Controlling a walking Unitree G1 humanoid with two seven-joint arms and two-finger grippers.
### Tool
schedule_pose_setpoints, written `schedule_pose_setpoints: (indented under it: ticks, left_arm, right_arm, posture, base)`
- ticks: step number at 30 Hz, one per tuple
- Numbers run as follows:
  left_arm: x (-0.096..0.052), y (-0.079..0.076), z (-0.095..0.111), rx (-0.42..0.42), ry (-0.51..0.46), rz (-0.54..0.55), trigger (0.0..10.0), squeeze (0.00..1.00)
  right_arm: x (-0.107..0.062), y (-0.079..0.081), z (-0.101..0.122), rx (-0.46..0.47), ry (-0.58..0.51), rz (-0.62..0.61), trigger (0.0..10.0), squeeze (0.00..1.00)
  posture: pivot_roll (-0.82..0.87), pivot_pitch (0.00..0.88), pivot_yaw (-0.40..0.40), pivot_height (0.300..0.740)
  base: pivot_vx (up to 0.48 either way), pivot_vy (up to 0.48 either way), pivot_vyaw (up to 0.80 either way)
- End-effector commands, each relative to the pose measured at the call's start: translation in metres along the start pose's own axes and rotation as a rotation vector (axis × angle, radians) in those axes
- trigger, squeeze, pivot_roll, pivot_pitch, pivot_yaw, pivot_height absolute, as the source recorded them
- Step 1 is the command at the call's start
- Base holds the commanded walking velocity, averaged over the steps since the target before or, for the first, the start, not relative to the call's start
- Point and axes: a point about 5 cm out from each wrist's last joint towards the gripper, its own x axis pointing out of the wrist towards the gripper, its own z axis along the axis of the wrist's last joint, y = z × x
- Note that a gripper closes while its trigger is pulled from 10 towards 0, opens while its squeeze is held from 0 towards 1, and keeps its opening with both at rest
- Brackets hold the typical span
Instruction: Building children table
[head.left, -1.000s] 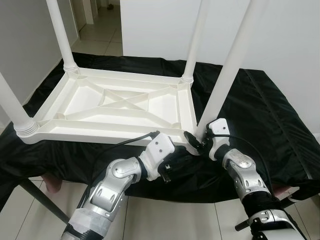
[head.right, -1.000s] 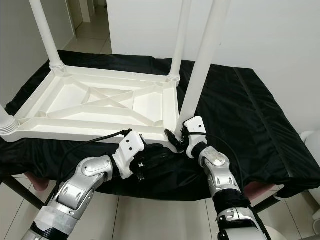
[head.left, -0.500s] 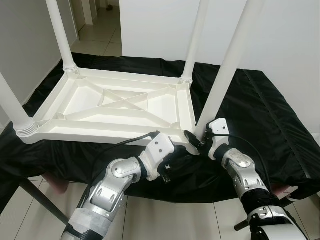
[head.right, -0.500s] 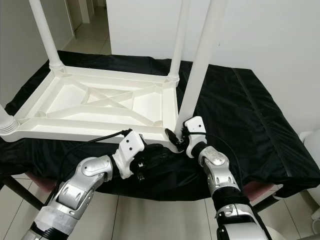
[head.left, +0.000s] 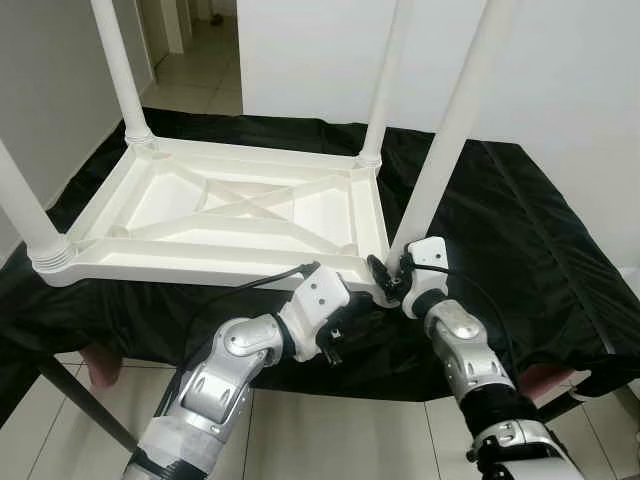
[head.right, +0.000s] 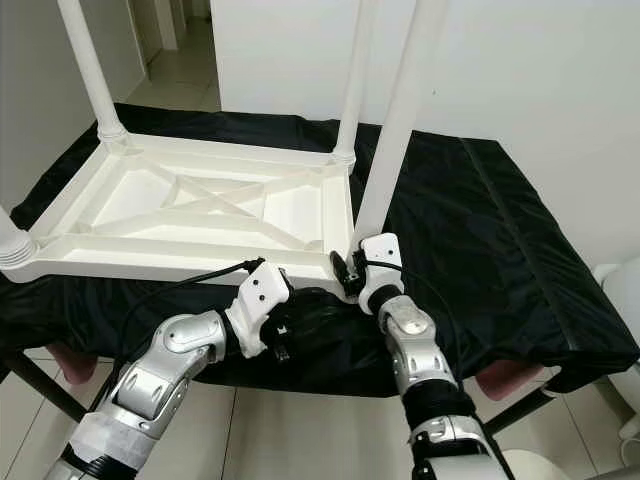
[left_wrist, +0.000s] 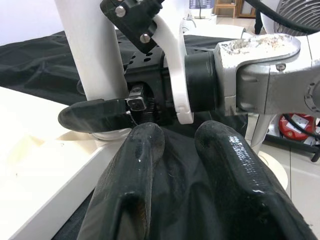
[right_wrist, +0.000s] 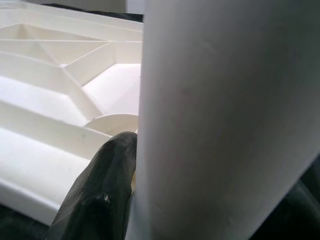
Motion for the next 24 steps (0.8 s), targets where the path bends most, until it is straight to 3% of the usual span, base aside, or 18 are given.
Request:
schedule_pose_setpoints:
  ticks: [1, 4, 6, 8, 10, 11, 14, 19, 20, 24]
  left_arm:
    - [0.000, 0.002, 0.001, 0.014, 0.002, 0.046, 10.0, 0.00]
    - [0.000, 0.002, 0.001, 0.014, 0.003, 0.045, 10.0, 0.00]
    - [-0.001, 0.002, 0.001, 0.014, 0.004, 0.044, 10.0, 0.00]
    - [-0.001, 0.002, 0.001, 0.014, 0.004, 0.044, 10.0, 0.00]
    - [0.000, 0.002, 0.001, 0.013, 0.004, 0.044, 10.0, 0.00]
    - [0.000, 0.002, 0.001, 0.013, 0.004, 0.044, 10.0, 0.00]
    - [0.001, 0.001, 0.001, 0.014, 0.002, 0.041, 10.0, 0.00]
    - [0.002, 0.001, 0.001, 0.013, 0.002, 0.039, 10.0, 0.00]
    - [0.001, 0.001, 0.000, 0.013, 0.004, 0.039, 10.0, 0.00]
    - [0.002, 0.001, 0.000, 0.012, 0.004, 0.044, 10.0, 0.00]
  right_arm:
    - [-0.007, -0.009, -0.013, 0.026, 0.069, -0.112, 10.0, 0.00]
    - [-0.007, -0.008, -0.012, 0.036, 0.067, -0.162, 10.0, 0.00]
    - [-0.008, 0.002, -0.006, 0.079, 0.054, -0.269, 10.0, 0.00]
    - [-0.008, 0.002, -0.006, 0.079, 0.054, -0.269, 10.0, 0.00]
    - [-0.007, 0.013, 0.000, 0.118, 0.034, -0.341, 10.0, 0.00]
    - [-0.007, 0.013, 0.000, 0.118, 0.034, -0.341, 10.0, 0.00]
    - [-0.003, 0.033, 0.004, 0.167, 0.020, -0.351, 10.0, 0.00]
    - [-0.004, 0.033, 0.009, 0.155, -0.012, -0.310, 10.0, 0.02]
    - [-0.005, 0.028, 0.011, 0.163, -0.019, -0.309, 10.0, 1.00]
    - [-0.006, 0.024, 0.012, 0.167, -0.024, -0.312, 10.0, 1.00]
  posture:
    - [0.04, 0.000, -0.064, 0.740]
    - [0.04, 0.000, -0.063, 0.740]
    - [0.04, 0.000, -0.062, 0.740]
    - [0.04, 0.000, -0.062, 0.740]
    - [0.04, 0.000, -0.061, 0.740]
    - [0.04, 0.000, -0.061, 0.740]
    - [0.04, 0.000, -0.060, 0.740]
    - [0.04, 0.000, -0.063, 0.740]
    - [0.04, 0.000, -0.065, 0.740]
    - [0.04, 0.000, -0.066, 0.740]
  base:
    - [0.000, 0.000, 0.00]
    - [0.000, 0.000, 0.00]
    - [0.000, 0.000, 0.00]
    - [0.000, 0.000, 0.00]
    - [0.000, 0.000, 0.00]
    - [0.000, 0.000, 0.00]
    - [0.000, 0.000, 0.00]
    - [0.000, 0.000, 0.00]
    - [0.000, 0.000, 0.00]
    - [0.000, 0.000, 0.00]
